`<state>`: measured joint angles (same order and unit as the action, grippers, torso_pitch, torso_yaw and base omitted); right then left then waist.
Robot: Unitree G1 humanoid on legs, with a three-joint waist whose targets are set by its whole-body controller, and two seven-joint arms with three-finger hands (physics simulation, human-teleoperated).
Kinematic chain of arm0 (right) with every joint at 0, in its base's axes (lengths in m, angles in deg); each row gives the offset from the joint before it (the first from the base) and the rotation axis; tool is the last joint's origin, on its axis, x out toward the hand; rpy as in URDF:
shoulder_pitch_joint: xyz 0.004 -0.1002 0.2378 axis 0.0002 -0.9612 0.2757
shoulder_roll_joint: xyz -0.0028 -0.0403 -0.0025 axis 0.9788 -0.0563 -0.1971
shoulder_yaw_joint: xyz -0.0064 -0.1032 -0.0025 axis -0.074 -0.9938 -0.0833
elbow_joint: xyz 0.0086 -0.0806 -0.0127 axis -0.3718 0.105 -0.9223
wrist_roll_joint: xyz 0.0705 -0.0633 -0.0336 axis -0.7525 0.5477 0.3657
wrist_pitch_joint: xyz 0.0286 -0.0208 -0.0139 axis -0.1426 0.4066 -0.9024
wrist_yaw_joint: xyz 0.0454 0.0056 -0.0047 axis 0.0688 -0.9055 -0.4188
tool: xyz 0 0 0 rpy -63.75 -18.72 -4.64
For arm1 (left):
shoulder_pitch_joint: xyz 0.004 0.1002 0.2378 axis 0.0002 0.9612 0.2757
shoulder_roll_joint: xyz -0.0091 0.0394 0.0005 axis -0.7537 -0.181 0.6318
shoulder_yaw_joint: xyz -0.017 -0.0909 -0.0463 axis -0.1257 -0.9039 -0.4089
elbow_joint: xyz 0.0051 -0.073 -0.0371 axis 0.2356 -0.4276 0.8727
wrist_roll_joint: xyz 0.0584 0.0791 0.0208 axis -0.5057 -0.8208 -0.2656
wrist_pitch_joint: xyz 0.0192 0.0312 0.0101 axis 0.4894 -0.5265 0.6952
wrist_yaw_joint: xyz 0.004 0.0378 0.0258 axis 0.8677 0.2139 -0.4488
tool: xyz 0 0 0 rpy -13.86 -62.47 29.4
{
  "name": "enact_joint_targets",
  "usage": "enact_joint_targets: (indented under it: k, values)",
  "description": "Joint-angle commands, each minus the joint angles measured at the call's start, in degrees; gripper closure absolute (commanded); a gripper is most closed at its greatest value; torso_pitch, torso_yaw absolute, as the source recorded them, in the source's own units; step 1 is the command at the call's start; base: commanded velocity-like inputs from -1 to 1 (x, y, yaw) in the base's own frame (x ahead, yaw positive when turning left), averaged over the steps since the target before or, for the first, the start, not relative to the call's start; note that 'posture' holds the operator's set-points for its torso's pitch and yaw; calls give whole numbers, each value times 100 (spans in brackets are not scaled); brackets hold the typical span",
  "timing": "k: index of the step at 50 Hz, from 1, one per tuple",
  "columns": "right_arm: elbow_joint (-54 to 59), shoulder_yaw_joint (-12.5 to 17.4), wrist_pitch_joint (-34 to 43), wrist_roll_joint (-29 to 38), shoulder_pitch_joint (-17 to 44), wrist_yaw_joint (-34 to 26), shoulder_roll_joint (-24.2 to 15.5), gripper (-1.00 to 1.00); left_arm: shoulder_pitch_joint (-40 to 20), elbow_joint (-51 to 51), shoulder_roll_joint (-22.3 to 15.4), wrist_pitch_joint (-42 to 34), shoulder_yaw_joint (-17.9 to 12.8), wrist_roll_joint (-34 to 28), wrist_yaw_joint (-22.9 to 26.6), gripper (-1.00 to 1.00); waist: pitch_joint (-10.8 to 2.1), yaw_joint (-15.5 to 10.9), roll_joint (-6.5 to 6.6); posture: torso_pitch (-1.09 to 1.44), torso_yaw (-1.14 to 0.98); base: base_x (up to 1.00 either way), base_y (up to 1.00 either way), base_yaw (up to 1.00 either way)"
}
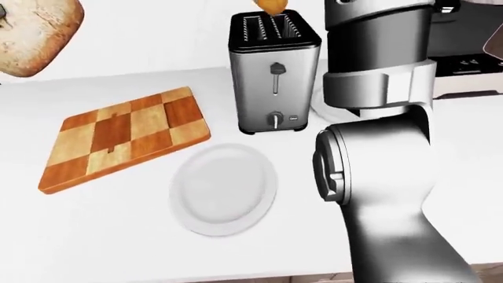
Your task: Place all breads on the cutting board.
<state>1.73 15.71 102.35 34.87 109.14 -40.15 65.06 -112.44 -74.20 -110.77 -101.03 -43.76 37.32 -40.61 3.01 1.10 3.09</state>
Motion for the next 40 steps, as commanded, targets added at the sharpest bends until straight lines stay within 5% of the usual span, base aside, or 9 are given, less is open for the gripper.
enact_joint_targets:
  k: [1, 3, 4, 10, 23, 30, 32, 37, 40]
  values:
    - [-216, -27, -218, 2, 303, 33, 13, 100, -176, 123, -156, 239, -153, -29, -50, 100, -265, -64, -24, 0, 0, 0, 23, 0]
    - [-221, -37, -191, 4, 320, 26, 19, 100, -180, 106, -164, 252, -153, -15, -64, 100, -213, -42, 651, 0, 0, 0, 30, 0]
    - [-221, -37, -194, 4, 316, 27, 19, 100, -183, 101, -166, 254, -151, -9, -70, 100, -108, -24, 328, 0, 0, 0, 70, 0]
    - [-225, -37, -213, -7, 298, 40, 52, 100, -172, 76, -191, 276, -154, 24, -107, 100, 55, -101, -364, 0, 0, 0, 85, 0]
    - [-191, -50, -235, -54, 321, 49, 87, 100, -238, 38, -186, 269, -129, 89, -188, 100, -59, -66, -76, 0, 0, -1, 0, 0]
    - [-273, -69, -172, -46, 280, 13, 105, 100, -197, 50, -203, 279, -156, 125, -211, 100, -472, -35, -468, 0, 0, -64, 35, 0]
    - [-282, -66, -221, -47, 262, 14, 118, 100, -176, 50, -206, 293, -159, 137, -219, 100, -391, -82, -394, 0, 0, -24, 20, 0]
    - [-337, -67, -227, -64, 183, -7, 131, 100, -162, 57, -195, 293, -146, 164, -248, 100, 134, 46, 374, 0, 0, 0, 8, 0]
    - [-379, -63, -194, -69, 162, -17, 137, 100, -167, 52, -184, 299, -141, 174, -262, 100, 92, 84, -221, 0, 0, 0, 87, 0]
